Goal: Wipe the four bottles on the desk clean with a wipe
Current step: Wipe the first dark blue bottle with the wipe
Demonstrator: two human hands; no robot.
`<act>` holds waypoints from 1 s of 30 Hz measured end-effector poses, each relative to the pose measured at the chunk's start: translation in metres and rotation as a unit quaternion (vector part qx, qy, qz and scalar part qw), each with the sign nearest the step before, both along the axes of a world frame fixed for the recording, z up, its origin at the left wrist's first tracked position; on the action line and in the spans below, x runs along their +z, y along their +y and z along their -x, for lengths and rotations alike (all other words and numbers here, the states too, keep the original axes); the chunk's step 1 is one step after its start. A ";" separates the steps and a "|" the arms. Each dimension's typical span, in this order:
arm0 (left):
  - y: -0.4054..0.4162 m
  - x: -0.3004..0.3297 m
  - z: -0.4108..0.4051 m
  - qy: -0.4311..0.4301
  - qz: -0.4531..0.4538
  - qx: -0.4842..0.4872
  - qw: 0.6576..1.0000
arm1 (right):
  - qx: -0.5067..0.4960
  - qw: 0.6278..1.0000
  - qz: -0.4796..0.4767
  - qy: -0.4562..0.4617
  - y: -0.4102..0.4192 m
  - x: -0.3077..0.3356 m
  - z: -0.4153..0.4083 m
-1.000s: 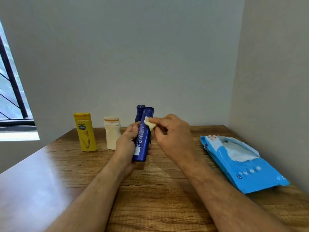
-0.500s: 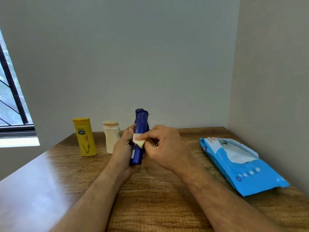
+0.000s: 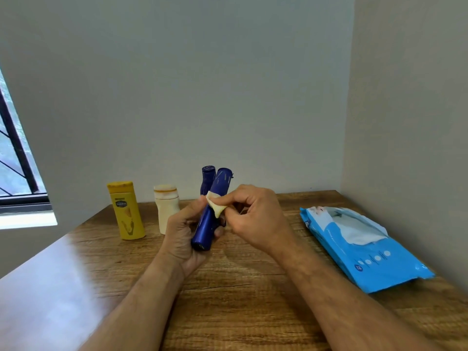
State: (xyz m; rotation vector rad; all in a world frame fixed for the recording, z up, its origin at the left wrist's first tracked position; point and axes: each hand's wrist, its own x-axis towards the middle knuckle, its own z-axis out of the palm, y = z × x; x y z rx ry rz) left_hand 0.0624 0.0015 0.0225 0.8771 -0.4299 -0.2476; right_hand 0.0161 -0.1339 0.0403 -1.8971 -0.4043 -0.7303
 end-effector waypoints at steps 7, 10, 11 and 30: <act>-0.001 -0.001 -0.001 0.040 -0.022 -0.009 0.999 | -0.061 0.998 -0.020 -0.020 -0.001 -0.002 -0.006; -0.003 -0.001 0.000 0.046 -0.013 0.000 0.999 | -0.061 0.997 0.047 -0.021 -0.003 -0.004 -0.008; -0.003 -0.001 -0.001 0.055 -0.001 0.002 0.998 | -0.054 0.994 0.089 -0.012 -0.002 -0.006 -0.008; 0.001 0.005 -0.005 0.085 -0.015 0.096 0.992 | 0.008 0.979 0.202 0.038 0.003 -0.014 -0.014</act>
